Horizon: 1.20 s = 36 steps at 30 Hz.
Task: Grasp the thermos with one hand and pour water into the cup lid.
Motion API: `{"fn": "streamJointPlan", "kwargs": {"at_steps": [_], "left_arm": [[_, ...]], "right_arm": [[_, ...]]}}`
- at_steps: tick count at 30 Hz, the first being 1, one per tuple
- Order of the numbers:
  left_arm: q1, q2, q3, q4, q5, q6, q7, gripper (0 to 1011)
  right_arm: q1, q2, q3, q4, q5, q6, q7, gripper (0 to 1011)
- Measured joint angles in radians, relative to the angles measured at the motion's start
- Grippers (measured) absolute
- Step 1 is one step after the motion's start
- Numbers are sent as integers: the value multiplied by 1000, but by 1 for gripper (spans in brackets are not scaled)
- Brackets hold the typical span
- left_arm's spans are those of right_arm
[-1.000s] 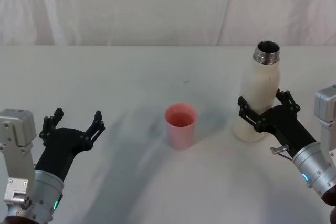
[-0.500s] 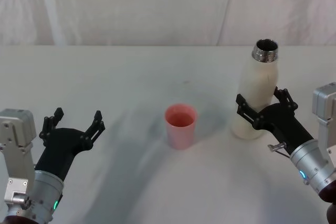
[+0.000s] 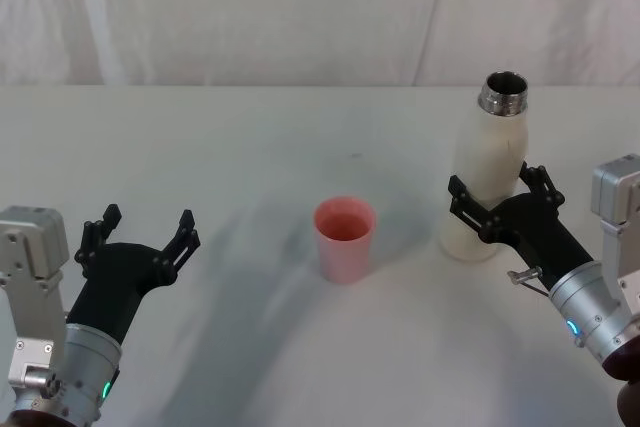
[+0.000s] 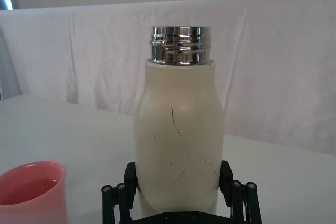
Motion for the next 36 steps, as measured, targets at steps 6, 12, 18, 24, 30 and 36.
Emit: {"fn": "streamJointPlan", "kwargs": {"at_steps": [6, 12, 18, 24, 30, 36], "left_arm": [[0, 0, 0, 0, 0, 0, 0, 1001], [0, 0, 0, 0, 0, 0, 0, 1001], [0, 0, 0, 0, 0, 0, 0, 1001], [0, 0, 0, 0, 0, 0, 0, 1001], [0, 0, 0, 0, 0, 0, 0, 1001], [0, 0, 0, 0, 0, 0, 0, 1001]], "right_arm": [[13, -5, 3, 21, 1, -15, 2, 957], [23, -7, 4, 35, 1, -22, 4, 957], [26, -6, 4, 41, 0, -25, 7, 957], [29, -6, 4, 47, -1, -26, 8, 957], [30, -6, 4, 48, -4, -26, 8, 957], [32, -5, 4, 48, -5, -20, 10, 957]]}}
